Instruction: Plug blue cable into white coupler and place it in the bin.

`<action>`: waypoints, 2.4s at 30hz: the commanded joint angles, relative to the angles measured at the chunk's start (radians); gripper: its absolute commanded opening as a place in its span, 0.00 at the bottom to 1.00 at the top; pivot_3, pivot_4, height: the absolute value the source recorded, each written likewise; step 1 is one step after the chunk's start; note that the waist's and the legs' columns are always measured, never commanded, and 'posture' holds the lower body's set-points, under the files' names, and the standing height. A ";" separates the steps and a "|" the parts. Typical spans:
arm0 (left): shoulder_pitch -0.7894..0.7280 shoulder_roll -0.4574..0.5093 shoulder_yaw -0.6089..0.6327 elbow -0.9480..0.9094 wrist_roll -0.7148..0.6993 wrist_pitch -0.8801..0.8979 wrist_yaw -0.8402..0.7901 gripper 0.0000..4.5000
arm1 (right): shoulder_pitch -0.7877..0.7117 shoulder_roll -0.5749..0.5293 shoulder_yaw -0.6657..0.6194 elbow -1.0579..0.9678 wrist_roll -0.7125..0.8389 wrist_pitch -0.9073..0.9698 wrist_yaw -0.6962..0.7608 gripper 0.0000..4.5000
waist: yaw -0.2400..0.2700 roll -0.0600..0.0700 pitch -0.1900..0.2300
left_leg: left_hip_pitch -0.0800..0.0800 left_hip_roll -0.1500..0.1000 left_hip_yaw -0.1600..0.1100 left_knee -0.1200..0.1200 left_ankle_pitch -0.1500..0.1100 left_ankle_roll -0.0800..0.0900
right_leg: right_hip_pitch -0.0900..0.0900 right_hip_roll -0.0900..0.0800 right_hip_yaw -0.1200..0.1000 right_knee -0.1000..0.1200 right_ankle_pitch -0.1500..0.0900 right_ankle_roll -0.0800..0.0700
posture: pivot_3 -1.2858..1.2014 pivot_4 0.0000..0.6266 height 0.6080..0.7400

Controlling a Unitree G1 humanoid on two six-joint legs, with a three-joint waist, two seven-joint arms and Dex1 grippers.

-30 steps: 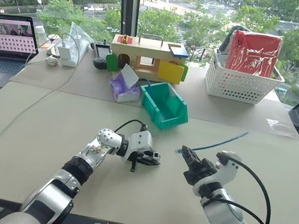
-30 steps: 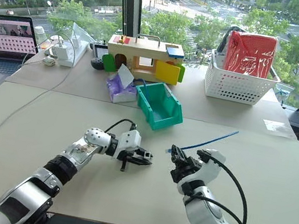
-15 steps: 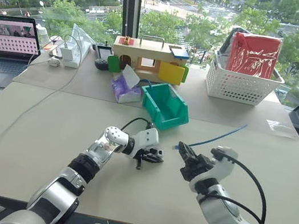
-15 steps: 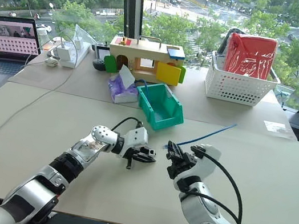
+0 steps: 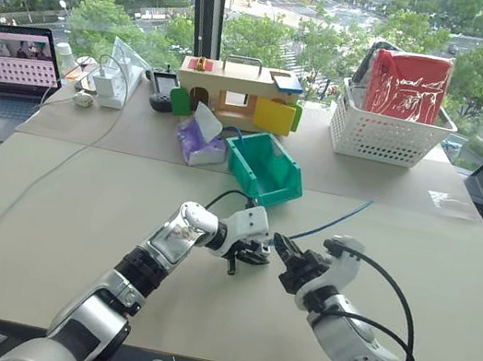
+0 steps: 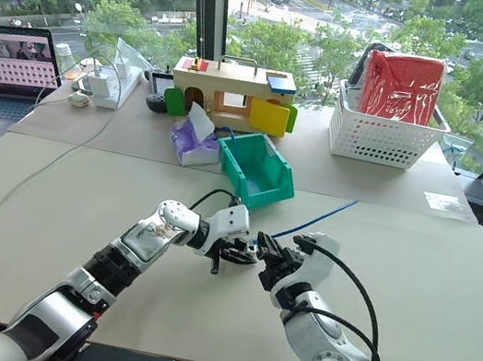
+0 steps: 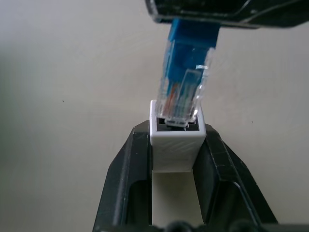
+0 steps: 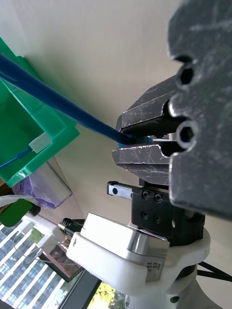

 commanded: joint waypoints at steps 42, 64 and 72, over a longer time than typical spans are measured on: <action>-0.084 -0.031 -0.028 -0.149 -0.020 0.229 0.050 0.15 | -0.068 -0.026 0.064 0.012 -0.115 0.188 0.034 0.00 | -0.003 0.000 0.000 | 0.000 0.000 0.000 0.000 0.000 0.000 | 0.000 0.000 0.000 0.001 0.000 0.000 | 0.52 0.24 0.81; -0.094 -0.069 -0.040 -0.213 -0.029 0.278 0.094 0.15 | -0.055 0.015 0.039 0.045 -0.125 0.280 0.109 0.00 | 0.000 0.000 0.000 | 0.001 0.000 0.000 0.000 0.000 0.000 | 0.001 0.000 0.000 0.001 0.000 0.000 | 0.52 0.24 0.81; -0.088 -0.074 -0.019 -0.223 -0.048 0.313 0.109 0.15 | 0.024 -0.046 0.010 0.115 -0.163 0.280 0.203 0.00 | 0.003 0.000 0.000 | 0.001 -0.001 0.000 0.000 0.000 0.000 | 0.001 0.000 0.000 0.001 0.000 0.000 | 0.52 0.24 0.81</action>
